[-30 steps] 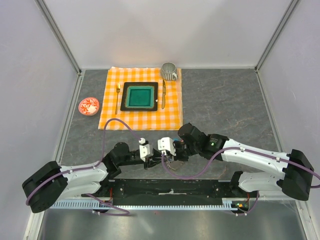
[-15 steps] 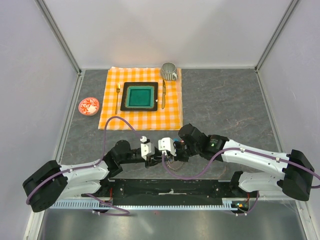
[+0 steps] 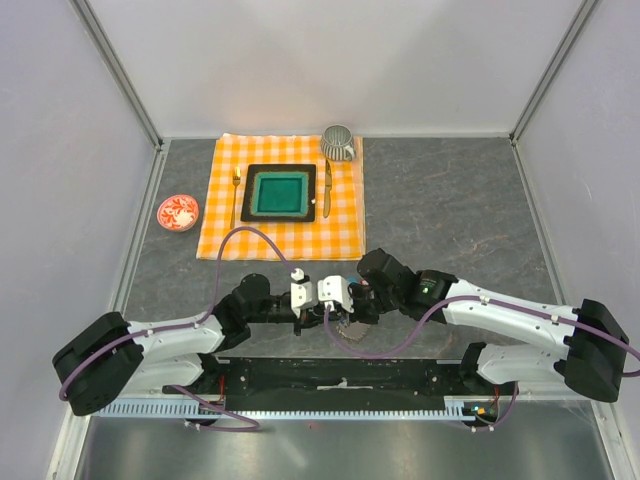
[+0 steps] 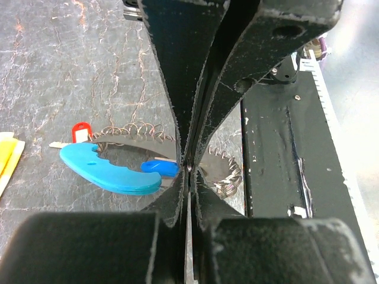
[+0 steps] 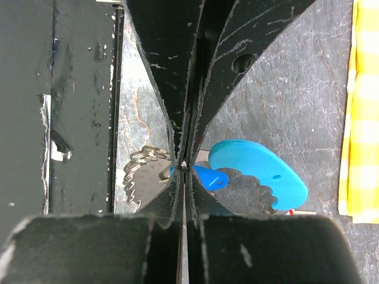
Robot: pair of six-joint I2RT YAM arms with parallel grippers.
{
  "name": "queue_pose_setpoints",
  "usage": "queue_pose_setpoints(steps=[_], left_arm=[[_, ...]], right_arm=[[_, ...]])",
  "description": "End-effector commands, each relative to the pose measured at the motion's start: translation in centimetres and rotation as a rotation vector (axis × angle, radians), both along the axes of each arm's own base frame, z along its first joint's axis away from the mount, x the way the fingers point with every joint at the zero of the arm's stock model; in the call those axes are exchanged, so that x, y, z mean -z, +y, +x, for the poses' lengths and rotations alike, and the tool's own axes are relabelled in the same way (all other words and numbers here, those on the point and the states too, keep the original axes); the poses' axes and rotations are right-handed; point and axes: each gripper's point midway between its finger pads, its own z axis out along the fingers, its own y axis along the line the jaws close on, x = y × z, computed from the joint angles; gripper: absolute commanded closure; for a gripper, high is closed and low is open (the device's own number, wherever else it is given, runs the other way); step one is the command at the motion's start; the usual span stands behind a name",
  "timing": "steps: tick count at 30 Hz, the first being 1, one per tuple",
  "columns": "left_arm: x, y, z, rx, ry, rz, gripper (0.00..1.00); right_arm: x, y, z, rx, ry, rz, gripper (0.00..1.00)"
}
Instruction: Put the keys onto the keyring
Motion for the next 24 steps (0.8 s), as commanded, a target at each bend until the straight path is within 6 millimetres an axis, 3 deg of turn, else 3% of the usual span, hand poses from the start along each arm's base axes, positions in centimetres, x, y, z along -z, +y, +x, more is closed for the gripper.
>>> queue_pose_setpoints(steps=[1,3,6,7,11,19,24], left_arm=[[-1.0,-0.5,0.9,-0.022,-0.032,-0.008,0.98],[-1.6,-0.4,1.1,-0.041,-0.055,-0.04,0.98],[-2.1,0.2,1.6,-0.104,-0.06,-0.093,0.98],[-3.2,0.3,2.1,-0.139,-0.083,-0.145,0.98],[-3.7,0.9,2.1,-0.178,-0.057,-0.216,0.98],[-5.1,1.3,1.6,-0.175,-0.066,-0.308,0.98],[-5.7,1.3,1.2,-0.152,-0.097,-0.332,0.98]], right_arm=[[-2.4,1.5,0.1,0.002,-0.016,0.106,0.86],[-2.7,1.4,0.5,0.05,-0.017,0.134,0.71],[-3.6,0.6,2.1,0.196,-0.051,0.215,0.66],[-3.9,0.4,2.4,0.23,-0.051,0.238,0.65],[-5.2,-0.4,2.7,0.321,-0.026,0.345,0.65],[-3.9,-0.4,1.3,0.374,0.114,0.495,0.64],[-4.1,-0.8,1.7,0.426,0.183,0.593,0.64]])
